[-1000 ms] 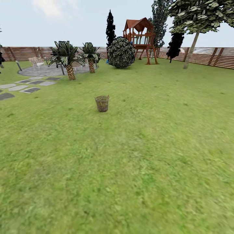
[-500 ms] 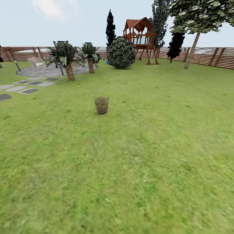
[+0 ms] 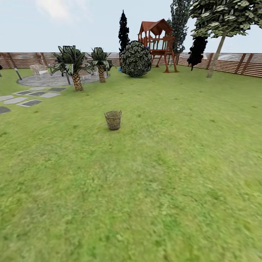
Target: Take the three Easter eggs out of the wicker basket on the lawn in the garden, then place them on the lawn next to a single tree (choose any tree) so that all three eggs are next to the same tree and none are left in the basket.
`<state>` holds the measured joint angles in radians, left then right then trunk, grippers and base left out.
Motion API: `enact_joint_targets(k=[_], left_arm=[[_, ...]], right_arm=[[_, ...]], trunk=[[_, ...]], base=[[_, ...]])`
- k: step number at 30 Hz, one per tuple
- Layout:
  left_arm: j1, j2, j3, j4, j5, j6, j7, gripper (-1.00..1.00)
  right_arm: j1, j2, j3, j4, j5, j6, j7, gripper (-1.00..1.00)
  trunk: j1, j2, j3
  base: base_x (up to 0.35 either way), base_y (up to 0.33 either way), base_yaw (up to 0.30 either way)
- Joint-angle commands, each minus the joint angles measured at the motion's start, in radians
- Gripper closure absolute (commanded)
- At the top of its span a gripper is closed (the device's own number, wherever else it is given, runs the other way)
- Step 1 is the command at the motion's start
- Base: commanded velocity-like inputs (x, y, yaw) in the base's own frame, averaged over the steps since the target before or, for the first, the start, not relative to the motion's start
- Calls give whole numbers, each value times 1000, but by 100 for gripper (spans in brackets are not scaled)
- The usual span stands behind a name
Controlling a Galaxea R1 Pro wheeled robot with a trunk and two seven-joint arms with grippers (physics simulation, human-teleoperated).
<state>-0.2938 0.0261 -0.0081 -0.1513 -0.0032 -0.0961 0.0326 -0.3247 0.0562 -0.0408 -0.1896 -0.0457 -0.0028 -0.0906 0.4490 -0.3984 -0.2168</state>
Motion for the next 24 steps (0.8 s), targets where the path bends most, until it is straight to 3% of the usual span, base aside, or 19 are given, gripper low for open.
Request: enact_joint_targets(k=[1,15,24], left_arm=[[-1,0,-1,1,0,-4,3,-100],[-1,0,-1,1,-1,-4,3,-100],[-1,0,-1,1,-1,-4,3,-100]], right_arm=[[0,1,-4,-1,-5,0,-1,-100],[0,4,-4,-1,-3,1,-1,-100],[0,4,-4,-1,-3,1,-1,-100]], trunk=[[1,-2,-2],[1,-2,-2],[1,-2,-2]], base=[[301,0,0],[301,0,6],[301,0,129]])
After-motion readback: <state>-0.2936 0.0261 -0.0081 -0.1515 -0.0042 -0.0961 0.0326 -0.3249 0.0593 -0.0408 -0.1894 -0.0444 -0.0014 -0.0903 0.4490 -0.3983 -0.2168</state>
